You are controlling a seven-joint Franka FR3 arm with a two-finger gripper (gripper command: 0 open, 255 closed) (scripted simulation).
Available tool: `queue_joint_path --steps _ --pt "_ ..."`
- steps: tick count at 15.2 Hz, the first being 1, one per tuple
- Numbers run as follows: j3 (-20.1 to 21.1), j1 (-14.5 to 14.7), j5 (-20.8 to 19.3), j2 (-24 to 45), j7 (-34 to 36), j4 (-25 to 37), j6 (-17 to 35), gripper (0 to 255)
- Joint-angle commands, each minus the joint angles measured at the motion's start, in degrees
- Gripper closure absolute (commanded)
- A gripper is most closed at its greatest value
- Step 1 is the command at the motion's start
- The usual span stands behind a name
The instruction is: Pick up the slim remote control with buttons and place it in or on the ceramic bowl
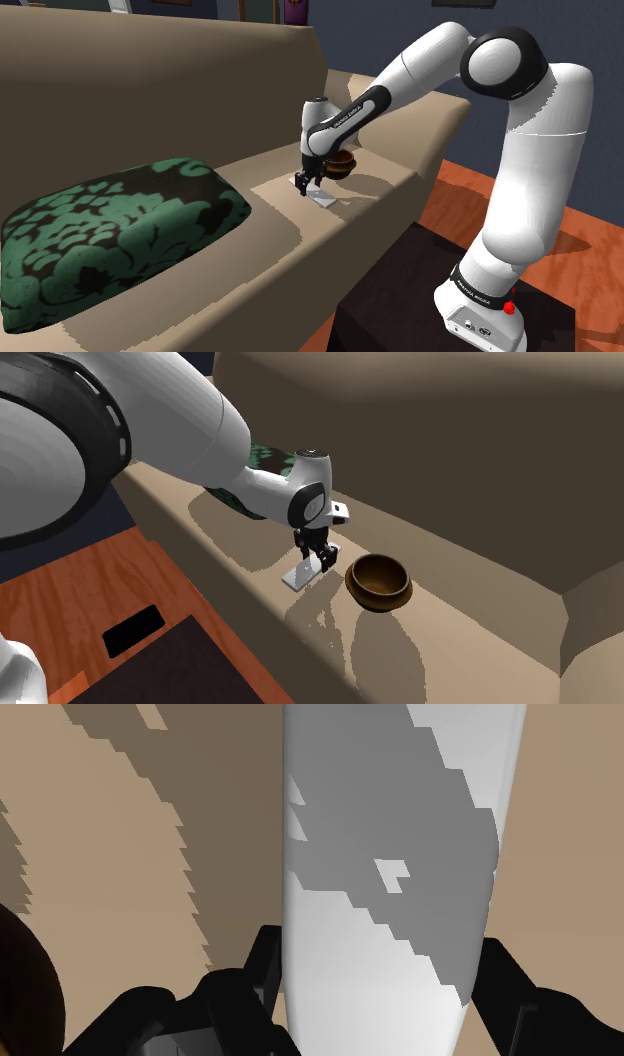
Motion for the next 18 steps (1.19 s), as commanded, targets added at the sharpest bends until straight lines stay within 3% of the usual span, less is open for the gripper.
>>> queue_joint_path --steps 1,18 --pt "0.2 -0.1 0.3 -1.1 -0.2 0.1 -1.2 255" --pt "0.8 -0.5 2.9 -9.0 -2.2 4.2 -12.9 255"
